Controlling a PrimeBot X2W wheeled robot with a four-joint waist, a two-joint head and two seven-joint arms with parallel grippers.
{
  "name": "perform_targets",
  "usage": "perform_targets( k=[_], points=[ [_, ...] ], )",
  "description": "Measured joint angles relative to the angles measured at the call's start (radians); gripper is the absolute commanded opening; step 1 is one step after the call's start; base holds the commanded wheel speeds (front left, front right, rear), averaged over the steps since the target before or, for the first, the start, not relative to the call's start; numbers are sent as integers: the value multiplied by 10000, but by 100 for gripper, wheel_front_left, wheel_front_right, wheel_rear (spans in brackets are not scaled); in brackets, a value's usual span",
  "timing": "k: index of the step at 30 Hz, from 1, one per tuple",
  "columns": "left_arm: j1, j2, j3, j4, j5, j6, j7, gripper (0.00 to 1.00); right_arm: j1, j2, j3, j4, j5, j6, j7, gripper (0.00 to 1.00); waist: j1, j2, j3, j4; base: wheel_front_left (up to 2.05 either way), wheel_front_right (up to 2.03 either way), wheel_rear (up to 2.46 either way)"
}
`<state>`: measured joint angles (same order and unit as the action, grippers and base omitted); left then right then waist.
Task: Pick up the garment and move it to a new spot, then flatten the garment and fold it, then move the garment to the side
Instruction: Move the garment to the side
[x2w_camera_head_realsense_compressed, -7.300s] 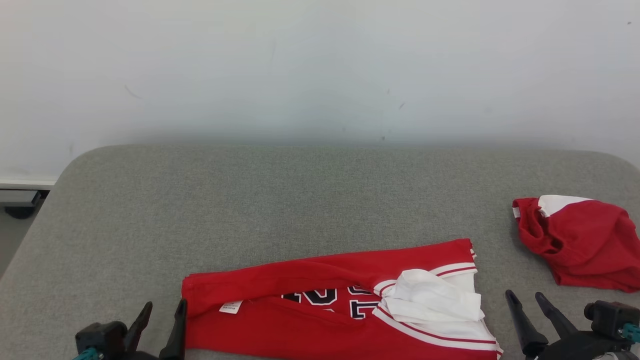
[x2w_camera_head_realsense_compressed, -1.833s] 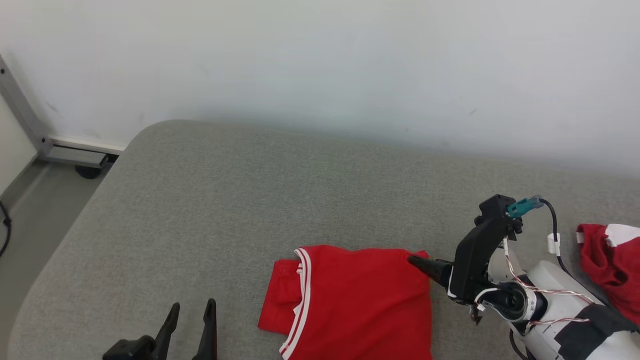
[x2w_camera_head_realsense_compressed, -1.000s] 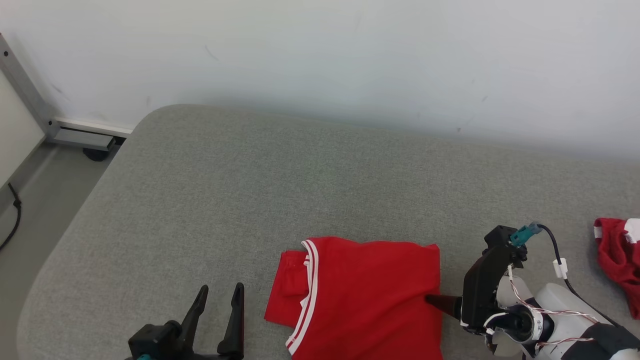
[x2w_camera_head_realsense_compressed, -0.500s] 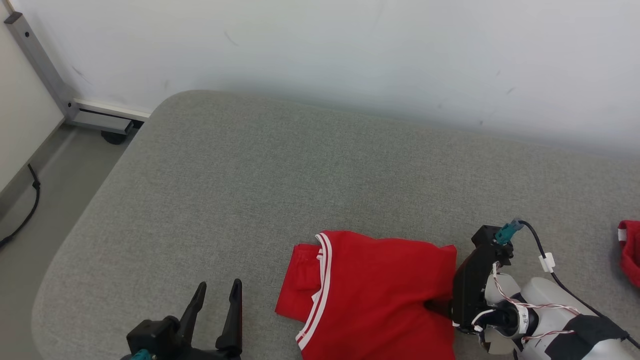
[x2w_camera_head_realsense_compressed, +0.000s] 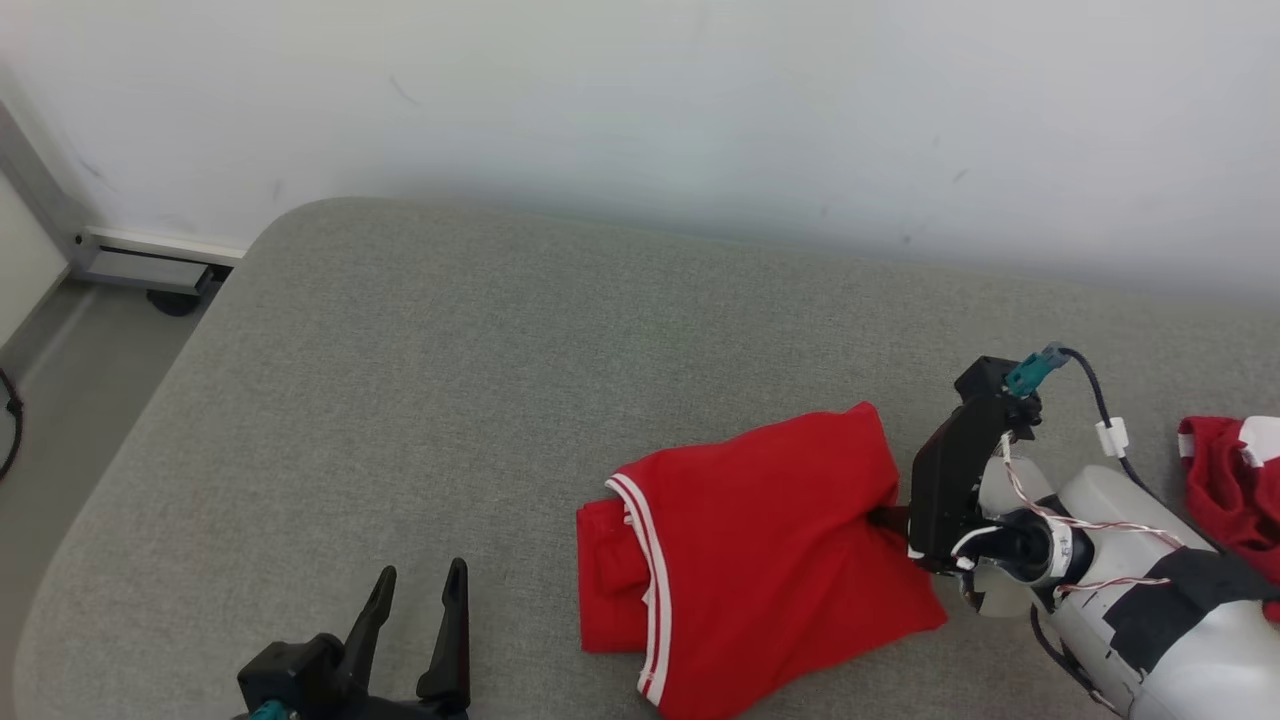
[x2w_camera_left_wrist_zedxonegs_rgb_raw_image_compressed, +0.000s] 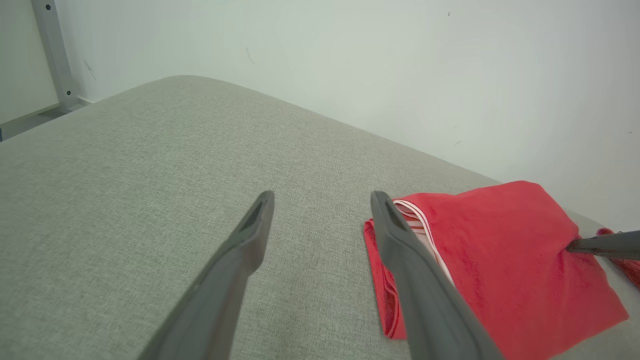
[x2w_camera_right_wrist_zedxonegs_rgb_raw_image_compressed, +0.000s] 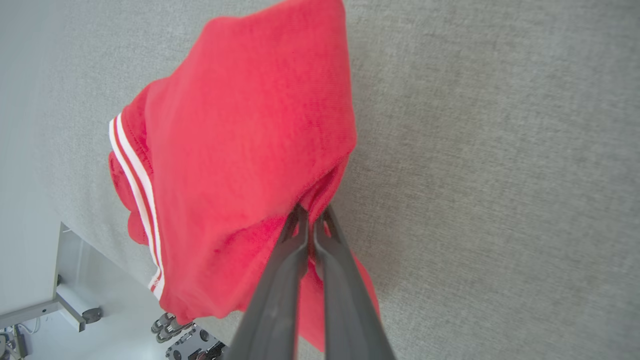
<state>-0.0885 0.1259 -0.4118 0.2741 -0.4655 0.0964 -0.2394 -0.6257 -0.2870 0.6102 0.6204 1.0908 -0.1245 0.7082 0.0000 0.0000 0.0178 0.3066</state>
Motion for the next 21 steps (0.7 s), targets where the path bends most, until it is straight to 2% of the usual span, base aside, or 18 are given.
perform_targets(
  k=[8, 21],
  points=[
    [101, 54, 10, -13, 0, 0, -2, 100, -479, -523, -61, -21, -205, 0, 502, 0, 0, 0, -30, -450, 0, 0, 0],
    [230, 242, 10, -259, 13, -17, -4, 100, -1465, -1751, -662, 328, -897, 0, 938, 0, 1, 0, 357, -1040, 0, 0, 0]
  ],
)
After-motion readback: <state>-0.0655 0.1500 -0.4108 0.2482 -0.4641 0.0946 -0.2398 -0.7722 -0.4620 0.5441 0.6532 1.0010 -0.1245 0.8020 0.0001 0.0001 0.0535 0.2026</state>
